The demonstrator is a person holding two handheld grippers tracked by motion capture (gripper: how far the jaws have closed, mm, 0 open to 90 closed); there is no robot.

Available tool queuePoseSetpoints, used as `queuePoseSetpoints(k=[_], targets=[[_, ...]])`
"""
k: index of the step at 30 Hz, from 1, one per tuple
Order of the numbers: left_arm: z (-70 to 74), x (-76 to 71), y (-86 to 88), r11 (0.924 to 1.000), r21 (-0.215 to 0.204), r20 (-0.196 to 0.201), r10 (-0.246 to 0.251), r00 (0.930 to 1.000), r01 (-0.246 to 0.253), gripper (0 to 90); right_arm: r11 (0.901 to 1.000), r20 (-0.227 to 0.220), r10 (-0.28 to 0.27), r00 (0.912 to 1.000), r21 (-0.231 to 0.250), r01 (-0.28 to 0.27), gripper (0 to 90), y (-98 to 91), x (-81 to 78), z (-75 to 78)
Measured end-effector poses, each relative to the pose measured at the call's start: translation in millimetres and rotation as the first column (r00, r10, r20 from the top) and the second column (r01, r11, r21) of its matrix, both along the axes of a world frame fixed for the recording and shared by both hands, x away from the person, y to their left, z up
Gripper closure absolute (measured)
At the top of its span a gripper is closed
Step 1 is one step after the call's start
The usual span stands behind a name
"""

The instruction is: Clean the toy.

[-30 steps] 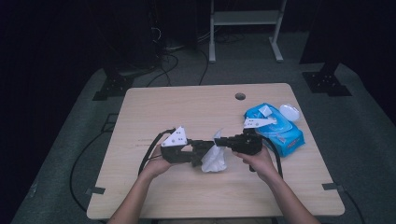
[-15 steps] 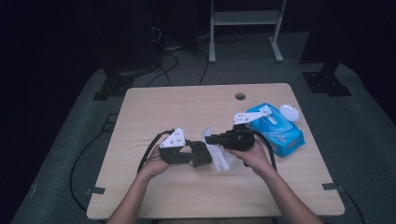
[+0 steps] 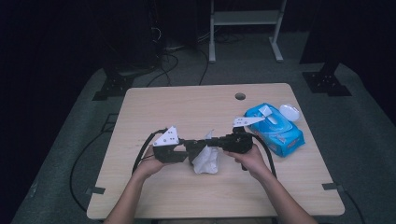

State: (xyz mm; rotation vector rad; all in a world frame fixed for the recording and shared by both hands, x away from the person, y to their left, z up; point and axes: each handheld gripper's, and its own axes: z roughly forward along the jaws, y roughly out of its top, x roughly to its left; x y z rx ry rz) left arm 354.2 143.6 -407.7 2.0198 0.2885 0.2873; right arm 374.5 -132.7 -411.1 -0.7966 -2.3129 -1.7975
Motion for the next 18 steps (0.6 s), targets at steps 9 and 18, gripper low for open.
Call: queuePoseSetpoints(k=[9, 18], targets=[[-3.1, 2.0, -1.5, 0.9998, -0.014, -0.017, -0.015, 0.9997, 0.015, 64.3, 0.9999, 0.014, -0.002, 0.9999, 0.015, 0.002, 89.1, 0.1, -2.4, 7.7], [-28.4, 10.4, -8.6, 0.9988, 0.040, -0.070, 0.030, 0.9971, -0.027, 73.4, 0.9882, 0.090, 0.025, 0.9956, -0.153, -0.011, 89.1, 23.8, -4.5, 3.6]])
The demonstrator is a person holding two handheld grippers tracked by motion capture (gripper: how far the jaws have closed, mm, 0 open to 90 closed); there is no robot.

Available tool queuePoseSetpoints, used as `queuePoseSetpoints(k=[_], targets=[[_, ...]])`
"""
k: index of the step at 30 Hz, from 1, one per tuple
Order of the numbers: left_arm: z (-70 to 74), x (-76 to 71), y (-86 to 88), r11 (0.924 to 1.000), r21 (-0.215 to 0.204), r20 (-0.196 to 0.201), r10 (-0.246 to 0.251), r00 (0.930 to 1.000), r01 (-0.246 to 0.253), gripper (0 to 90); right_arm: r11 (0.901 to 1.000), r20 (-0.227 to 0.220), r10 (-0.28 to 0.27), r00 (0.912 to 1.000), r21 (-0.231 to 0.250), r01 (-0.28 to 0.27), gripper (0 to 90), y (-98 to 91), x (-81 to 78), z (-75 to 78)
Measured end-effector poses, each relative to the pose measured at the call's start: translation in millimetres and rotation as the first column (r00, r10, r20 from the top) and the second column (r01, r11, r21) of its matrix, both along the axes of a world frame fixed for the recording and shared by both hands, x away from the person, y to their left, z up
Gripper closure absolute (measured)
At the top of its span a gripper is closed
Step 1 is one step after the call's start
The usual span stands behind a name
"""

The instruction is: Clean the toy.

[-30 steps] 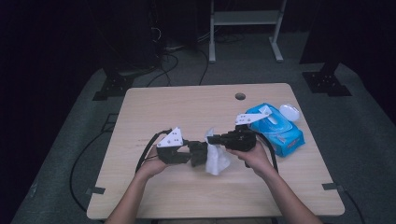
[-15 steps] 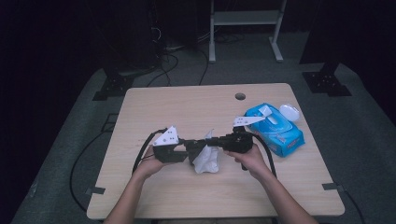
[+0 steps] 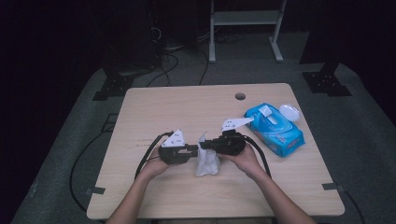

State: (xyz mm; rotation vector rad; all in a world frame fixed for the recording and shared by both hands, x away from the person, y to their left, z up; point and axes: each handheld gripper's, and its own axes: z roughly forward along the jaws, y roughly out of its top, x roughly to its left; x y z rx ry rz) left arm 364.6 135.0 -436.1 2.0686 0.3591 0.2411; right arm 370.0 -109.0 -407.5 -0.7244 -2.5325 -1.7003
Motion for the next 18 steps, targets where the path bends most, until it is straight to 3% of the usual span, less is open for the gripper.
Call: queuePoseSetpoints(k=[1, 6, 18], targets=[[-0.2, 1.3, 1.3, 1.0000, -0.006, -0.007, 0.004, 1.0000, -0.004, 73.3, 1.0000, -0.007, -0.005, 1.0000, -0.005, 0.005, 89.1, -1.1, 1.3, -1.6], [-3.8, 2.7, -1.5, 0.9991, 0.041, 0.009, 0.008, 0.9999, -0.008, 71.1, 0.9942, 0.015, -0.057, 0.9983, -0.091, 0.058, 89.0, -13.0, 8.6, -8.9], [-5.9, 9.0, -14.4, 0.9989, 0.045, 0.012, 0.014, 0.9998, -0.015, 59.5, 0.9850, 0.018, -0.127, 0.9918, -0.116, 0.128, 88.8, -42.8, 13.1, -16.4]])
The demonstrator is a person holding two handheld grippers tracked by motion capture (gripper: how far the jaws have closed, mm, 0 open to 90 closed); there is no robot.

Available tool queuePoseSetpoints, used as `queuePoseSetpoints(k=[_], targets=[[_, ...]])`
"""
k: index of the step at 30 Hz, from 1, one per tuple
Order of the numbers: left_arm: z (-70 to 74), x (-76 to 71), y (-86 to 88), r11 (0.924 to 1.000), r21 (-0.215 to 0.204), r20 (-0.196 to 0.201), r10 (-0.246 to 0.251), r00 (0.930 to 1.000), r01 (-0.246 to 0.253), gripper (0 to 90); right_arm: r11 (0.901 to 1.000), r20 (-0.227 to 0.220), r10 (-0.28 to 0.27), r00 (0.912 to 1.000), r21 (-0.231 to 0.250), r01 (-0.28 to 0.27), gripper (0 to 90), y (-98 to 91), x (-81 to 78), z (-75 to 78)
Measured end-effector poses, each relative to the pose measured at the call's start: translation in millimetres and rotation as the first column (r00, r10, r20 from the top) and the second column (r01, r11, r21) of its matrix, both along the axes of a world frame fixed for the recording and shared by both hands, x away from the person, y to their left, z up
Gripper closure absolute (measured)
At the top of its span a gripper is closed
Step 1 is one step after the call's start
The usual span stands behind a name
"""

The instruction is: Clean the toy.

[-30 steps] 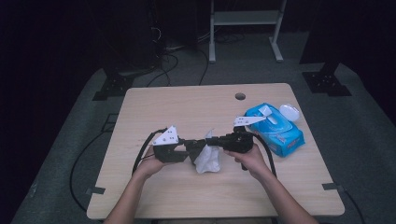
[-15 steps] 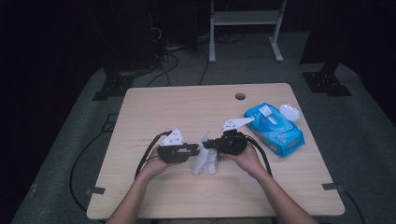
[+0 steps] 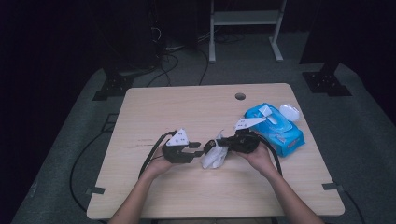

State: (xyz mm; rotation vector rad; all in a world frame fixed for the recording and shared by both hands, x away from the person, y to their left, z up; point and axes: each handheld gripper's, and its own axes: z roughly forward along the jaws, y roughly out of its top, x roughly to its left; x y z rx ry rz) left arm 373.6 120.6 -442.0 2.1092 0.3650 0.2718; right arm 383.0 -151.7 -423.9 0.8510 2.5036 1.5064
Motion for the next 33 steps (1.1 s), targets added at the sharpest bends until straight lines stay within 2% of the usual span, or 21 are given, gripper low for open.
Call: queuePoseSetpoints(k=[4, 8, 13, 16, 18, 19, 21, 22, 23, 28, 30, 31, 33], targets=[[0.4, 4.0, -13.6, 0.9998, 0.018, 0.013, -0.008, 0.9999, 0.008, 53.2, 0.9990, 0.019, -0.013, 0.9997, -0.043, 0.013, 88.7, -2.6, 1.7, 0.3], [0.1, 12.0, -25.2, 0.9994, 0.036, 0.013, -0.004, 0.9999, 0.004, 48.3, 0.9979, 0.025, -0.017, 0.9995, -0.062, 0.018, 88.7, -6.7, 2.2, -0.2], [-3.2, 23.6, -35.2, 0.9988, 0.049, -0.015, -0.003, 0.9999, 0.003, 44.9, 0.9990, 0.025, -0.021, 0.9995, -0.039, 0.022, 88.3, -11.4, 4.2, -1.4], [-5.6, 26.8, -40.5, 0.9976, 0.068, -0.028, -0.013, 0.9995, 0.015, 43.8, 0.9993, 0.028, -0.013, 0.9995, -0.035, 0.014, 88.4, -5.2, 5.8, -2.4], [-6.9, 29.0, -43.5, 0.9977, 0.064, -0.033, -0.020, 0.9992, 0.022, 43.8, 0.9992, 0.028, -0.007, 0.9996, -0.039, 0.008, 88.4, 0.7, 7.1, -3.2], [-7.0, 29.4, -44.2, 0.9975, 0.066, -0.031, -0.024, 0.9992, 0.026, 45.0, 0.9993, 0.029, 0.000, 0.9996, -0.038, 0.001, 88.4, 4.5, 8.7, -4.1], [-7.8, 29.1, -43.8, 0.9971, 0.068, -0.006, -0.034, 0.9994, 0.035, 58.0, 0.9990, 0.033, 0.002, 0.9995, -0.044, 0.000, 88.4, 7.3, 10.3, -5.6], [-7.6, 29.8, -42.9, 0.9972, 0.065, -0.014, -0.036, 0.9993, 0.036, 61.2, 0.9992, 0.029, 0.002, 0.9996, -0.041, -0.001, 88.4, 6.4, 11.2, -6.2], [-7.5, 31.0, -41.8, 0.9972, 0.061, -0.024, -0.041, 0.9989, 0.042, 62.6, 0.9991, 0.025, 0.000, 0.9997, -0.042, 0.001, 88.3, 5.0, 11.3, -6.2], [-7.7, 29.9, -41.8, 0.9968, 0.060, -0.020, -0.051, 0.9985, 0.052, 64.0, 0.9971, 0.040, -0.038, 0.9984, -0.065, 0.041, 88.4, -7.9, 11.2, -5.7], [-8.8, 31.0, -43.0, 0.9962, 0.077, -0.018, -0.041, 0.9990, 0.042, 62.1, 0.9966, 0.043, -0.039, 0.9983, -0.071, 0.042, 88.4, -6.4, 10.2, -7.1], [-9.7, 32.0, -44.1, 0.9953, 0.092, -0.027, -0.029, 0.9992, 0.032, 53.2, 0.9968, 0.049, -0.032, 0.9983, -0.071, 0.036, 88.4, -4.7, 10.0, -7.4], [-12.8, 34.3, -46.0, 0.9937, 0.109, -0.034, -0.022, 0.9992, 0.025, 48.6, 0.9973, 0.042, -0.026, 0.9988, -0.067, 0.029, 88.4, -2.6, 10.2, -7.0]])
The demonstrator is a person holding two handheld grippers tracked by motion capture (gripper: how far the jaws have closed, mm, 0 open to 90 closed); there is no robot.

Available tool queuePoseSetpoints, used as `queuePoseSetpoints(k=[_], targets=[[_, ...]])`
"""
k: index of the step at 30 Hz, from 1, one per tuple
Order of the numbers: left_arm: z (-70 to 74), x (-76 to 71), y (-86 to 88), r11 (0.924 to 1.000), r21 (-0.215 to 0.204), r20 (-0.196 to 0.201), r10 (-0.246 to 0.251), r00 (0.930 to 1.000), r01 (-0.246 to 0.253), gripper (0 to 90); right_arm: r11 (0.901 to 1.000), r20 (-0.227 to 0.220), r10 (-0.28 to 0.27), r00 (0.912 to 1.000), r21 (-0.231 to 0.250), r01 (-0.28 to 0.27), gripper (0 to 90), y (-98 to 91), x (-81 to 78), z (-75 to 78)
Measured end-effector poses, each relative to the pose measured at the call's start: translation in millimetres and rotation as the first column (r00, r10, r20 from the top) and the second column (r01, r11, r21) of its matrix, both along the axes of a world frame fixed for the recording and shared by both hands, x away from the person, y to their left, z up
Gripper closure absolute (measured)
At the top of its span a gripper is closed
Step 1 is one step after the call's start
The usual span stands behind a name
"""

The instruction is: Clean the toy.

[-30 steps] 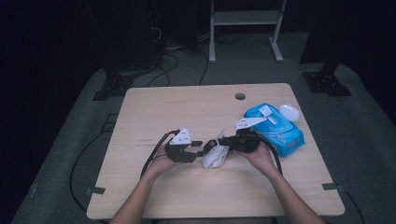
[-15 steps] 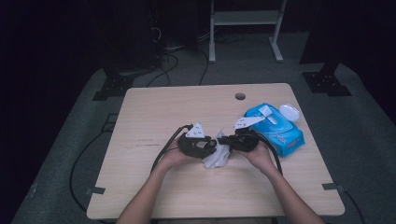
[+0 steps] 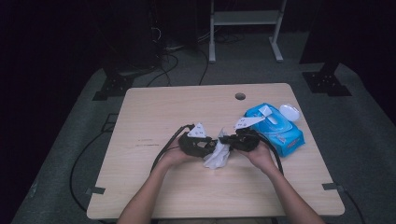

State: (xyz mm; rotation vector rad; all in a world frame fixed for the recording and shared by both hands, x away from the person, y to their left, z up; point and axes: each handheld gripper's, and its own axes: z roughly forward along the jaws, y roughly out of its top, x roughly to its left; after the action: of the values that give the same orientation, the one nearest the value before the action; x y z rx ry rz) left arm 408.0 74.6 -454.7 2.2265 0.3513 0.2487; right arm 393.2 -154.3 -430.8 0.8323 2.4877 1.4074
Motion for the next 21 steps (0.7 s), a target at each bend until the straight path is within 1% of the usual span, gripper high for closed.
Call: queuePoseSetpoints(k=[2, 3, 4, 5, 6, 7, 9, 12, 13, 16, 20, 21], targets=[[-2.8, 0.9, -1.3, 1.0000, -0.004, -0.009, -0.004, 0.9999, 0.004, 48.6, 0.9999, -0.002, 0.012, 0.9999, 0.006, -0.012, 88.4, 3.5, 0.3, 0.5], [-3.5, 1.0, -1.4, 0.9999, -0.003, -0.008, -0.012, 0.9999, 0.012, 49.0, 0.9995, -0.005, 0.024, 0.9997, 0.021, -0.023, 88.4, 6.0, 0.2, 0.5], [-4.3, 0.8, -1.7, 0.9997, 0.000, -0.003, -0.024, 0.9997, 0.024, 51.6, 0.9987, -0.011, 0.038, 0.9992, 0.034, -0.038, 88.4, 8.0, 0.2, 0.5], [-4.6, -0.1, -1.5, 0.9992, -0.003, 0.001, -0.041, 0.9992, 0.041, 58.1, 0.9979, -0.011, 0.055, 0.9984, 0.036, -0.055, 88.4, 12.6, -0.3, -0.2], [-4.1, -0.9, -1.1, 0.9990, 0.003, 0.008, -0.044, 0.9990, 0.044, 62.7, 0.9978, -0.001, 0.060, 0.9982, 0.029, -0.060, 88.4, 15.9, -1.1, -0.7], [-4.3, -1.6, 0.2, 0.9991, -0.004, 0.006, -0.043, 0.9991, 0.043, 63.5, 0.9976, -0.002, 0.063, 0.9980, 0.028, -0.063, 88.4, 17.4, -1.4, -0.7], [-4.2, -2.2, 4.2, 0.9990, -0.002, 0.005, -0.046, 0.9989, 0.046, 64.1, 0.9978, 0.004, 0.062, 0.9981, 0.021, -0.062, 88.4, 17.7, -2.7, -0.2], [-4.4, -4.8, 10.2, 0.9990, -0.009, -0.001, -0.044, 0.9990, 0.044, 64.3, 0.9987, 0.004, 0.048, 0.9988, 0.018, -0.048, 88.4, 12.9, -5.1, 0.3], [-4.4, -6.1, 13.1, 0.9988, -0.009, 0.004, -0.049, 0.9988, 0.049, 64.3, 0.9991, 0.004, 0.043, 0.9991, 0.008, -0.043, 88.5, 10.6, -5.4, 0.5], [-3.9, -11.0, 20.1, 0.9986, -0.019, 0.003, -0.049, 0.9988, 0.049, 64.9, 0.9990, -0.002, 0.044, 0.9990, 0.010, -0.044, 88.5, 5.4, -7.4, -0.3], [-2.3, -16.8, 26.8, 0.9986, -0.020, 0.001, -0.049, 0.9988, 0.049, 65.1, 0.9986, 0.014, 0.052, 0.9985, -0.006, -0.052, 88.5, 10.6, -13.6, 0.7], [-2.7, -16.9, 29.3, 0.9987, -0.032, -0.018, -0.041, 0.9990, 0.041, 65.1, 0.9985, 0.011, 0.054, 0.9985, -0.003, -0.054, 88.5, 12.3, -14.0, 0.7]])
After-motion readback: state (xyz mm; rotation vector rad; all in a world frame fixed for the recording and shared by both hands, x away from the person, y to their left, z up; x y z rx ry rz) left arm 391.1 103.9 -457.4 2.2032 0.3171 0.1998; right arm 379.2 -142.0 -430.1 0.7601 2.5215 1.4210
